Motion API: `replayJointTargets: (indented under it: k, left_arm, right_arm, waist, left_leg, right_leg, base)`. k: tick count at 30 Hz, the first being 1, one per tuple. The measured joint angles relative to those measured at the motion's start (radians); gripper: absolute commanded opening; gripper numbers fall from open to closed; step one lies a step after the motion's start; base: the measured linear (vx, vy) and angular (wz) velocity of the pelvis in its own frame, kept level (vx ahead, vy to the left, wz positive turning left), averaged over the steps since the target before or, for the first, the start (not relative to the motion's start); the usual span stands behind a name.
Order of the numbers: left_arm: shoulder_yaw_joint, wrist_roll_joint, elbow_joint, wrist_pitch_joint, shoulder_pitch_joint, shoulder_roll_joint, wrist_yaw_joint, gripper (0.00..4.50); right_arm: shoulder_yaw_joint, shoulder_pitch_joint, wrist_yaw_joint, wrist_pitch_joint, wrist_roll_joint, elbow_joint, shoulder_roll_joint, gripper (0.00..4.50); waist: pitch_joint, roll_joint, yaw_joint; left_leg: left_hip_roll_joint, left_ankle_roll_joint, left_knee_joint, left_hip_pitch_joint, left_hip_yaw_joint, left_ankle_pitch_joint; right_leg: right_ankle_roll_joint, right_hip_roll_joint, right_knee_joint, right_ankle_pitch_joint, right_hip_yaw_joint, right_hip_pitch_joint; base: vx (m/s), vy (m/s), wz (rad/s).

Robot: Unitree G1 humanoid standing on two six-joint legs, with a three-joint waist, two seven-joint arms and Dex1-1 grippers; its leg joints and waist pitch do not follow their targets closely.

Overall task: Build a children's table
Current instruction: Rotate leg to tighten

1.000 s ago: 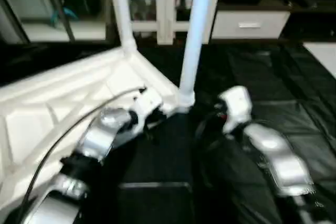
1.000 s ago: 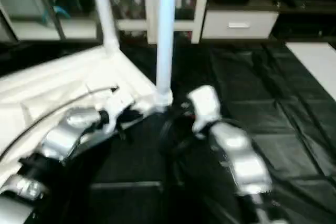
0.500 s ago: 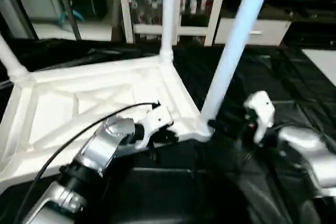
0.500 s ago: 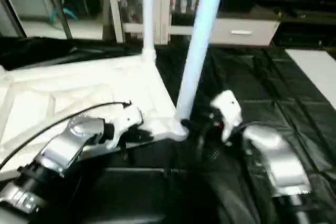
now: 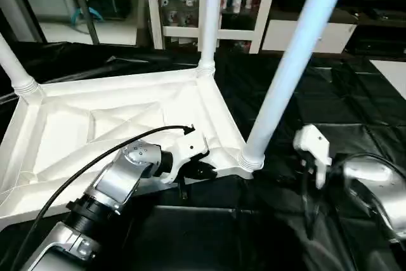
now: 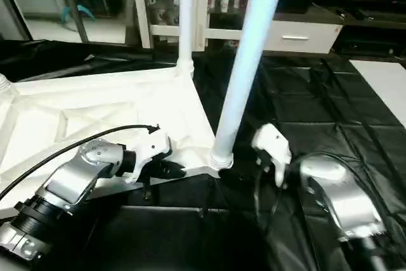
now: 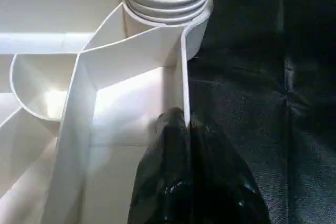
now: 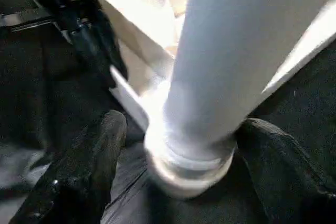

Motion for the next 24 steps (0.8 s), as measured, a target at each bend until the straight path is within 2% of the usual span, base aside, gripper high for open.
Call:
replayJointTargets:
  k: [6, 18, 19, 22, 24]
  left_arm:
    - [-0.015, -0.003, -0.024, 0.006, 0.000, 0.020, -0.039, 0.00]
    - [-0.030, -0.010, -0.039, 0.013, 0.000, 0.033, -0.060, 0.00]
    - [-0.031, -0.010, -0.041, 0.015, 0.000, 0.034, -0.060, 0.00]
    - [-0.031, -0.014, -0.043, 0.020, 0.000, 0.034, -0.061, 0.00]
    - [-0.031, -0.016, -0.043, 0.021, 0.000, 0.034, -0.061, 0.00]
  right_arm:
    - [0.046, -0.028, 0.038, -0.037, -0.024, 0.037, -0.005, 3.71]
    - [0.072, -0.052, 0.102, -0.071, -0.044, 0.120, -0.017, 3.71]
    - [0.072, -0.056, 0.103, -0.071, -0.045, 0.127, -0.014, 3.45]
    - [0.073, -0.066, 0.111, -0.072, -0.046, 0.138, -0.010, 3.32]
    - [0.073, -0.068, 0.112, -0.073, -0.046, 0.140, -0.002, 3.03]
  waist:
    - [0.000, 0.000, 0.011]
    - [0.000, -0.001, 0.006]
    - [0.000, -0.001, 0.005]
    - [0.000, -0.001, 0.005]
    - [0.000, -0.001, 0.005]
  left_leg:
    - [0.001, 0.003, -0.003, -0.002, 0.003, 0.005]
    - [0.001, 0.007, -0.005, -0.001, 0.017, 0.008]
    - [0.001, 0.009, -0.006, -0.001, 0.018, 0.009]
    - [0.001, 0.010, -0.006, -0.001, 0.021, 0.009]
    - [0.001, 0.010, -0.006, -0.001, 0.022, 0.009]
  right_leg:
    - [0.000, -0.001, -0.002, 0.000, -0.001, -0.001]
    - [0.000, -0.010, -0.001, 0.000, 0.000, -0.001]
    - [0.000, -0.010, -0.001, 0.000, 0.000, -0.001]
    - [0.000, -0.012, -0.002, 0.000, 0.000, -0.001]
    - [0.000, -0.012, -0.002, 0.000, 0.000, -0.001]
  base:
    - [0.000, 0.000, 0.00]
    - [0.000, 0.000, 0.00]
    - [0.000, 0.000, 0.00]
    - [0.000, 0.000, 0.00]
    - [0.000, 0.000, 0.00]
